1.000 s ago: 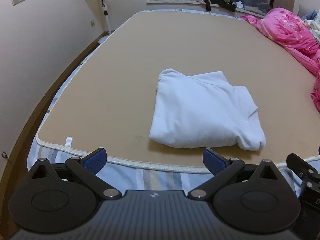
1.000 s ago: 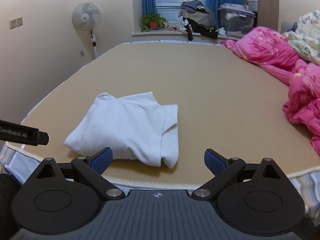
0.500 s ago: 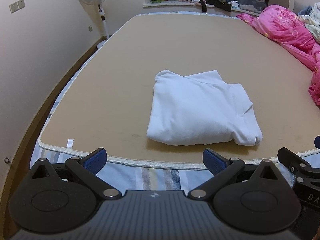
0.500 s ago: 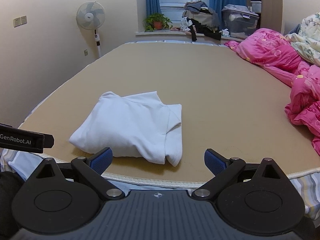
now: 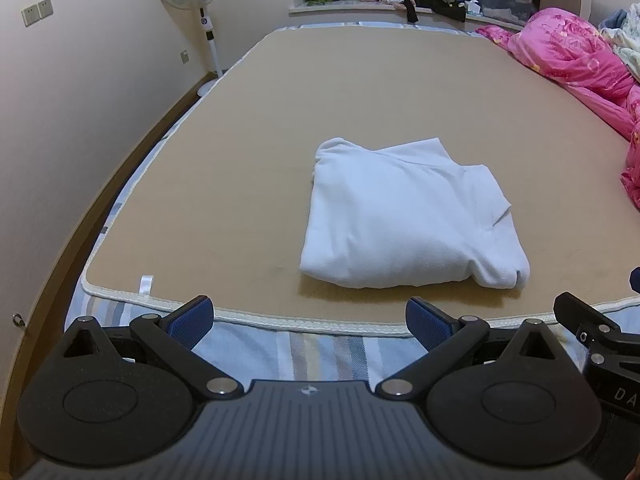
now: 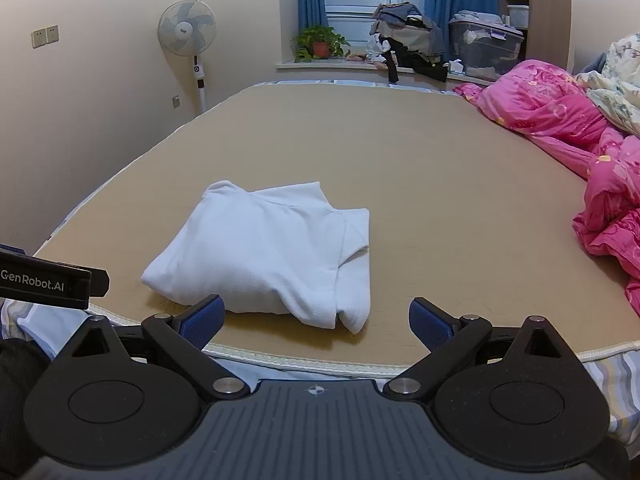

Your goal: Fold small clothes

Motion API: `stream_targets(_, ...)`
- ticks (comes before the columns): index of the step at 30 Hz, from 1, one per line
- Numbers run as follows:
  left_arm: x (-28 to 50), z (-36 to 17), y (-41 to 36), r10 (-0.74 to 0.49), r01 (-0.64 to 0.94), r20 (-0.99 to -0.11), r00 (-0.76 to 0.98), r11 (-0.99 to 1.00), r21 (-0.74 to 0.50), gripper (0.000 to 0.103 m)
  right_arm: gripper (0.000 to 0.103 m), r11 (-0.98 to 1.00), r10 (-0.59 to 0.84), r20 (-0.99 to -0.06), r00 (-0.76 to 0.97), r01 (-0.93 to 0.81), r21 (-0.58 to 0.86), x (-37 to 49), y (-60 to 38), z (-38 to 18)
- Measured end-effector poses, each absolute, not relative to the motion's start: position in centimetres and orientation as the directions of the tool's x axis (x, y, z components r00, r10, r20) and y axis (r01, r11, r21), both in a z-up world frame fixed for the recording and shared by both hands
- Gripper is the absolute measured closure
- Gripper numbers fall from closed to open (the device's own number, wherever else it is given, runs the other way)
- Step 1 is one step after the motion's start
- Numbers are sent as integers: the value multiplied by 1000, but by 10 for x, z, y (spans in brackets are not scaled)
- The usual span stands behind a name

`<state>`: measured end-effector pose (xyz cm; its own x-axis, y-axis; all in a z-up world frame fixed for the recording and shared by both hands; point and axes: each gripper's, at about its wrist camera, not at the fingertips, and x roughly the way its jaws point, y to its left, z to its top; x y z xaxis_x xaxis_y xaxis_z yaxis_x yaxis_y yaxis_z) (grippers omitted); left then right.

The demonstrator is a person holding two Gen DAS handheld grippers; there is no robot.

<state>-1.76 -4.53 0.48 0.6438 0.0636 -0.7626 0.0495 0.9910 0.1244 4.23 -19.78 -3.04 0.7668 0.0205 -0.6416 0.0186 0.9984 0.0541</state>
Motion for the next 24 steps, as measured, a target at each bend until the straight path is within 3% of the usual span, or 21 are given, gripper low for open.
stream_targets(24,-20,6,-51,91,50,-753,652,985,162,1,4,998,34,-634,773,3,57,44,-196,-28)
